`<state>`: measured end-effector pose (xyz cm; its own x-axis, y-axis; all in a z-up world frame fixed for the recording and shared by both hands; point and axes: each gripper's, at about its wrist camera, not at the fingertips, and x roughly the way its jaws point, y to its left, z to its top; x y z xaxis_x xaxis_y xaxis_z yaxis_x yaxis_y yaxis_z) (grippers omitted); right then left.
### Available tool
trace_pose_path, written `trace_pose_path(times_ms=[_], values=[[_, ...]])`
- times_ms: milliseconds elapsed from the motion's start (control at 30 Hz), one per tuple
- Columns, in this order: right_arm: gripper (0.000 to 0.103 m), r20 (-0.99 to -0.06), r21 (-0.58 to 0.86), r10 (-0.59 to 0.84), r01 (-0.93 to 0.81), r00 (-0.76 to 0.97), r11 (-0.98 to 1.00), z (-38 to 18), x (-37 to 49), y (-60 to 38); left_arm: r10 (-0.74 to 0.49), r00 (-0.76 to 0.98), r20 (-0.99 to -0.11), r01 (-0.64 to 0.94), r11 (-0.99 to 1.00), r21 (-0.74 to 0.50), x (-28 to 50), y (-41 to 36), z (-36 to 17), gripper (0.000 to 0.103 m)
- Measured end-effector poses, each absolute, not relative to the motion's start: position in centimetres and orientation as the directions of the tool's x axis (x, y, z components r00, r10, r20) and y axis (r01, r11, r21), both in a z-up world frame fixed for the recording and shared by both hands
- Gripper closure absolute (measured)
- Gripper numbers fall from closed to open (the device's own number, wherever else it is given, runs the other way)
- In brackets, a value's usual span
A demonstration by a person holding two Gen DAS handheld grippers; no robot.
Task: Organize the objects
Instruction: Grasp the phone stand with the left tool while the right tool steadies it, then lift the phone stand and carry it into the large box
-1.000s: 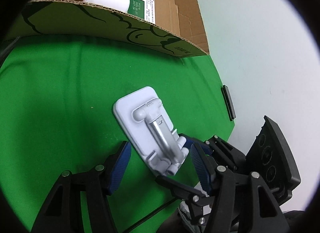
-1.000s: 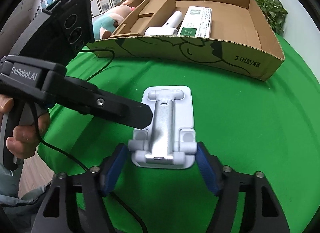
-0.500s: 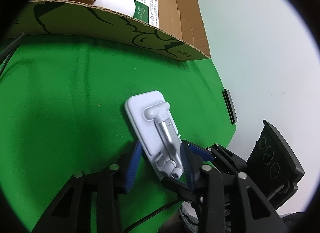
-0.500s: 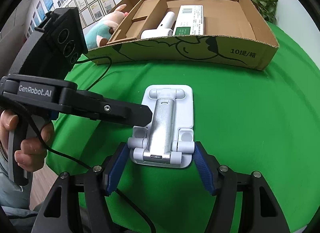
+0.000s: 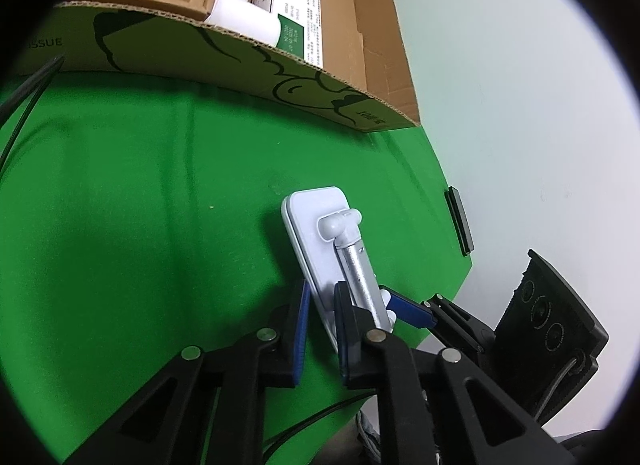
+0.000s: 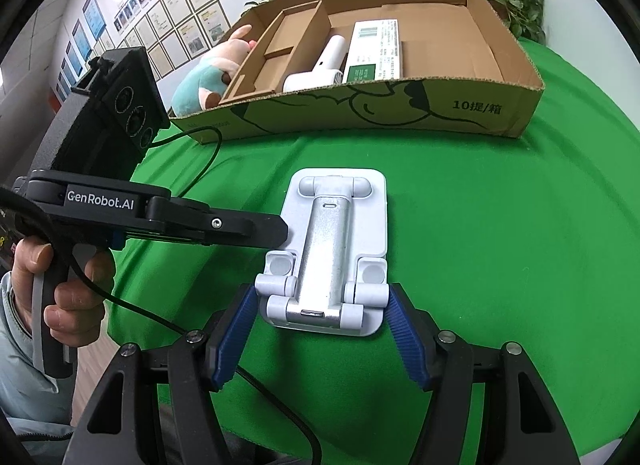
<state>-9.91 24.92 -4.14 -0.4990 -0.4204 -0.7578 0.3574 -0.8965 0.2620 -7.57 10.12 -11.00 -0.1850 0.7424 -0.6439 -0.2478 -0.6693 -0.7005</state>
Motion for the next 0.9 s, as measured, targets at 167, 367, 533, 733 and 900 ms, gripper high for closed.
trace_pose_path(times_ms=[167, 367, 533, 733, 900], values=[[0.04, -0.74, 0.305, -0.45, 0.347, -0.499, -0.887, -3.9, -9.9, 25.5, 0.748, -0.159, -0.644, -0.223, -0.662, -0.715, -7.7, 9.7, -11.2, 0.092], [0.04, -0.746, 0.356, -0.476, 0.325, -0.465, -0.876, -4.9, -9.9, 26.1, 0.748, -0.133, -0.65, -0.179, -0.663, -0.726, -8.2, 10.1, -11.8, 0.088], [0.04, -0.73, 0.409, -0.52, 0.325, -0.444, -0.852, -5.0, -9.9, 26.3, 0.761, -0.101, -0.641, -0.148, -0.649, -0.746, -8.3, 10.3, -12.6, 0.073], [0.04, -0.742, 0.381, -0.499, 0.332, -0.447, -0.863, -4.9, -9.9, 25.8, 0.758, -0.12, -0.641, -0.193, -0.651, -0.734, -7.7, 10.8, -12.2, 0.085], [0.04, -0.746, 0.357, -0.483, 0.337, -0.459, -0.871, -4.6, -9.8, 25.4, 0.754, -0.154, -0.638, -0.228, -0.656, -0.72, -7.3, 11.3, -11.1, 0.088]])
